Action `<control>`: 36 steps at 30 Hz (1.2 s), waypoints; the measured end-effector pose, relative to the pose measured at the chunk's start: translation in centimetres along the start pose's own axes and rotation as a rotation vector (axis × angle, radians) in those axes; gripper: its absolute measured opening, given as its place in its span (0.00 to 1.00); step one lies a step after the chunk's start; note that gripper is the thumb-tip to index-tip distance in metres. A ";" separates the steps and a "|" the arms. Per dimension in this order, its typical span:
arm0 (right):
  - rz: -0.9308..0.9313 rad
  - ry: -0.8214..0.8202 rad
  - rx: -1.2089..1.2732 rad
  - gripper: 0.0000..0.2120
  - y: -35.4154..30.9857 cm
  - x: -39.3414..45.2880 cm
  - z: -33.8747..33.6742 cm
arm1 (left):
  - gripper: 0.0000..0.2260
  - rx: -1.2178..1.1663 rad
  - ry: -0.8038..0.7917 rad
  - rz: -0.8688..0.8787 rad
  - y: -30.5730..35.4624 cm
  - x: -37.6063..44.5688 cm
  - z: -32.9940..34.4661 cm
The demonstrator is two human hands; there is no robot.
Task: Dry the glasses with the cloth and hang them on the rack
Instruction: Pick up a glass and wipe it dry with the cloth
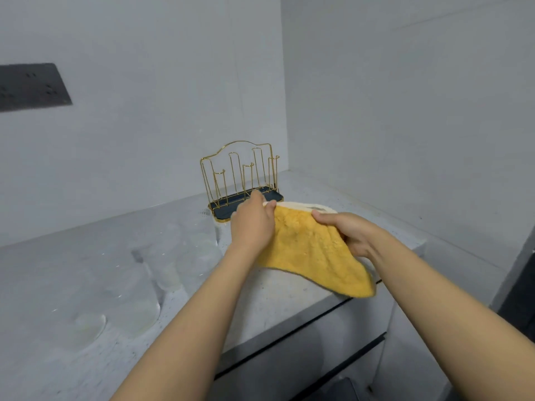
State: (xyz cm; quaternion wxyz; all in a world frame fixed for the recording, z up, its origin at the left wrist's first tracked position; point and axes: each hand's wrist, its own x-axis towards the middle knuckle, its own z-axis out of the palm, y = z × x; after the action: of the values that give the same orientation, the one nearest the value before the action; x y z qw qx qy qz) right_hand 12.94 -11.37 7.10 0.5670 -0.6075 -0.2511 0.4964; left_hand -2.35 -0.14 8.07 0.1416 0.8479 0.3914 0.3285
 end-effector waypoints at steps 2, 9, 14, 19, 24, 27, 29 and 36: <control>-0.038 -0.057 0.139 0.14 0.0 -0.9 1.4 | 0.11 0.037 0.016 0.017 0.2 -0.2 -2.0; -0.028 0.006 0.212 0.17 0.6 -2.8 7.3 | 0.13 0.108 -0.153 -0.009 -2.5 -2.2 -7.0; -0.073 0.078 0.129 0.18 2.0 -2.7 11.7 | 0.20 0.193 -0.193 -0.047 -6.2 -4.6 -9.4; -0.189 0.086 -0.041 0.15 3.5 -2.0 15.2 | 0.33 0.244 -0.242 -0.147 -8.8 -6.9 -10.5; -0.253 0.083 -0.055 0.18 5.3 -1.6 16.8 | 0.41 0.058 -0.298 -0.230 -9.8 -8.4 -9.8; -0.216 0.047 0.014 0.23 6.3 -1.5 17.2 | 0.44 -0.138 -0.292 -0.308 -10.2 -8.5 -9.1; -0.190 0.025 0.095 0.21 6.8 -1.5 17.5 | 0.46 -0.243 -0.299 -0.368 -10.6 -8.6 -8.7; -0.121 -0.044 0.173 0.24 9.2 -1.1 17.5 | 0.41 -0.429 -0.221 -0.459 -11.5 -8.9 -7.1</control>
State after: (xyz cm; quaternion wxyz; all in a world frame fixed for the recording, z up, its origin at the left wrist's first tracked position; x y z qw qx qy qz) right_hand -5.34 -6.74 1.20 0.6405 -0.5291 -0.2560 0.4943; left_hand -17.91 0.55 3.65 0.4286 0.7190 0.4764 0.2690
